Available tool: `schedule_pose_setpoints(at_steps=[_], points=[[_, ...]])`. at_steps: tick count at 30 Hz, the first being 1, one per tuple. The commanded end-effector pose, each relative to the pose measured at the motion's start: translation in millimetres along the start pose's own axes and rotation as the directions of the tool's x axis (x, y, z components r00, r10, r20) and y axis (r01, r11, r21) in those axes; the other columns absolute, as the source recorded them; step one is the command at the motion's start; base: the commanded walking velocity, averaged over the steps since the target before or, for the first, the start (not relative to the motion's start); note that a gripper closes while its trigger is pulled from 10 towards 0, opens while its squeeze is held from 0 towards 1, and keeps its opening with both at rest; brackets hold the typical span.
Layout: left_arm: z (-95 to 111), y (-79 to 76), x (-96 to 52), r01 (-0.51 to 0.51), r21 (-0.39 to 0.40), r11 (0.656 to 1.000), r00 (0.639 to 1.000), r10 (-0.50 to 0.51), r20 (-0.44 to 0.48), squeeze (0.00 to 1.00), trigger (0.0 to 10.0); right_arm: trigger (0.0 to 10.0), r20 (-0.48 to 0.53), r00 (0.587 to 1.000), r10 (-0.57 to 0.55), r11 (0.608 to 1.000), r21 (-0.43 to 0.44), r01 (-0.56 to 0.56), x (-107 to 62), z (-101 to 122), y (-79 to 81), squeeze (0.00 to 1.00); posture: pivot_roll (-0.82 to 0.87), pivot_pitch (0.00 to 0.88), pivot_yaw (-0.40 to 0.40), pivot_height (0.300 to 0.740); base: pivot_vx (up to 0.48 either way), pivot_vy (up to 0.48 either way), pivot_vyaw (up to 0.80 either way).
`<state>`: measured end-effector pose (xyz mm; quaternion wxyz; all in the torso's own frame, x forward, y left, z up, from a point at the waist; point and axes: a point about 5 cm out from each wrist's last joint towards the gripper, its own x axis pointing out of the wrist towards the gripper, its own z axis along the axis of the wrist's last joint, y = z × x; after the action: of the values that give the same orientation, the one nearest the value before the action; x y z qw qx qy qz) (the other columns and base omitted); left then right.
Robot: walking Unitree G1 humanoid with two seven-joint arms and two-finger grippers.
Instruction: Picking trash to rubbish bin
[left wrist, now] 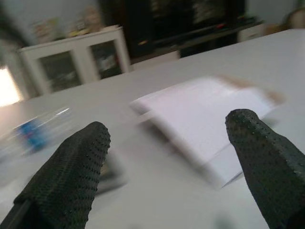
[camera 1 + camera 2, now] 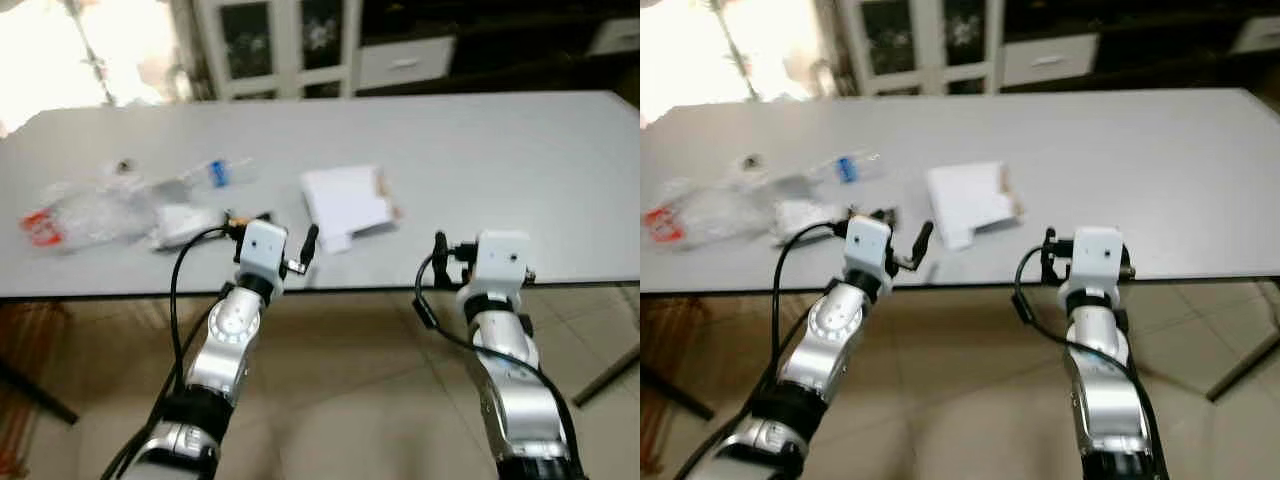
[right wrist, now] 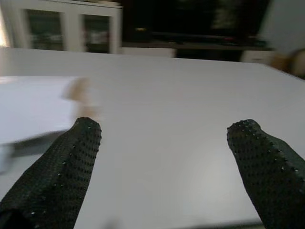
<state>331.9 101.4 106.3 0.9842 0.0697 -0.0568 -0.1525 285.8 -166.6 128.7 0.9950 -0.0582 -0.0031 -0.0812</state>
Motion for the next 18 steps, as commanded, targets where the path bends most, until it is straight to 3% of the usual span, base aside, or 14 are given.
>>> schedule_pose_setpoints(at_steps=[1, 6, 18], points=[[2.7, -5.9, 1.4, 0.018, -0.001, 1.000, 1.000, -0.018, 0.011, 0.00, 10.0, 10.0, 0.007, 1.000, -0.013, 1.000, -0.002, 0.013, 1.0, 2.8, -3.9, 0.33, -0.12, 0.034, 0.037, 0.740, 0.454, 0.000, -0.74], [2.4, -5.9, 1.3, 0.013, 0.000, 1.000, 1.000, -0.013, 0.007, 0.00, 10.0, 10.0, 0.008, 1.000, -0.011, 1.000, 0.011, 0.011, 1.0, 2.7, -3.6, 0.31, -0.12, 0.035, 0.037, 0.740, 0.426, 0.000, -0.51], [2.9, -2.7, 1.5, -0.012, -0.003, 1.000, 1.000, 0.012, 0.007, 0.00, 10.0, 10.0, 0.011, 1.000, 0.027, 0.999, 0.023, -0.027, 0.0, 3.3, 2.3, 0.27, -0.12, 0.039, 0.046, 0.740, 0.000, 0.000, 0.00]])
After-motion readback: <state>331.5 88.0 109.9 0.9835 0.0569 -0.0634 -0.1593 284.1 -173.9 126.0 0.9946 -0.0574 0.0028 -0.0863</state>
